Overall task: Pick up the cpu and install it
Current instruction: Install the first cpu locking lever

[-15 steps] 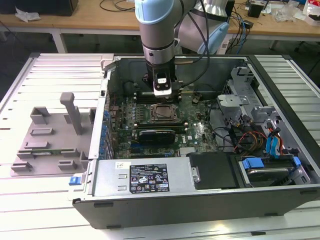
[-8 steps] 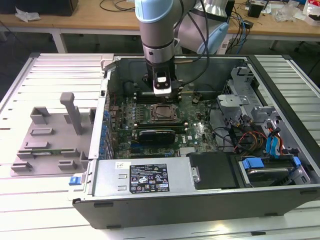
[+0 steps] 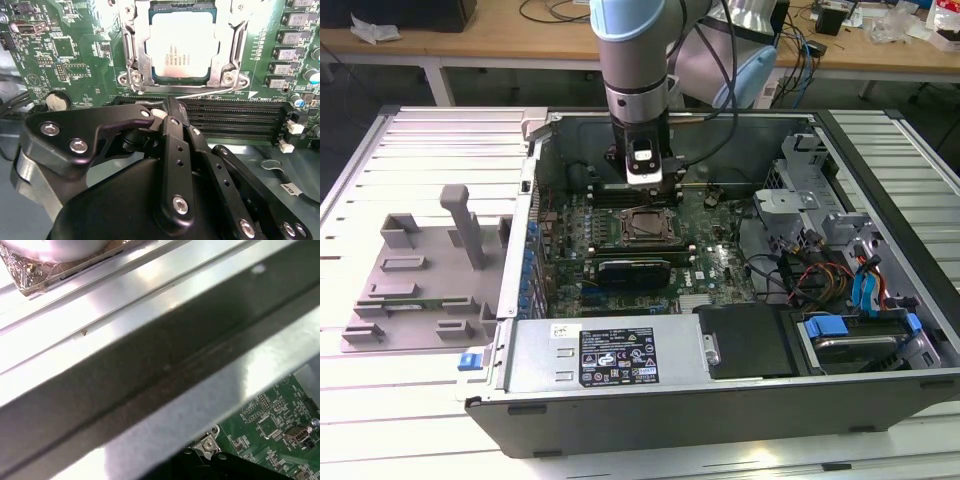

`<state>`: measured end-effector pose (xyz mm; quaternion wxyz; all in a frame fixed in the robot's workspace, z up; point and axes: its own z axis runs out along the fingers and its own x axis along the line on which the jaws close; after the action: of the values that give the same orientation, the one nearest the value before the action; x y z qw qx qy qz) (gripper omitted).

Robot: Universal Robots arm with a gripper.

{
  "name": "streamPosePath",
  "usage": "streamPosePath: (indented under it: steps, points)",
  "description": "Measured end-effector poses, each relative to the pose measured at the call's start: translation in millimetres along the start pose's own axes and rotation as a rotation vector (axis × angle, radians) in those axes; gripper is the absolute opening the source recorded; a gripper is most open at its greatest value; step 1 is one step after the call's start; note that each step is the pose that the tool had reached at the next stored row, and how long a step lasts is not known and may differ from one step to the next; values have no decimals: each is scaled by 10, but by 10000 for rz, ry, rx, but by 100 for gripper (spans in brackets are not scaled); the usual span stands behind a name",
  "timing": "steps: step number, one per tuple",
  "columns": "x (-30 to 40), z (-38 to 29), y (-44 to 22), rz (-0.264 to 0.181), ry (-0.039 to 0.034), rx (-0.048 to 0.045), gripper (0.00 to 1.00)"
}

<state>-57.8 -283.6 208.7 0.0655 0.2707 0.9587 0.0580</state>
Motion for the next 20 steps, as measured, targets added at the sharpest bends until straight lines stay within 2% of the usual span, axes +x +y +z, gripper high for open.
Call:
streamPosePath:
  steps: [2, 4, 9, 18, 20]
  points:
    - [1, 5, 0, -9, -40, 61, 11]
    - [3, 33, -5, -32, -120, 195, 11]
    - [7, 72, -11, -53, -197, 305, 11]
    - [6, 87, -11, -56, -216, 334, 11]
    - [-26, 93, 8, -56, -217, 328, 11]
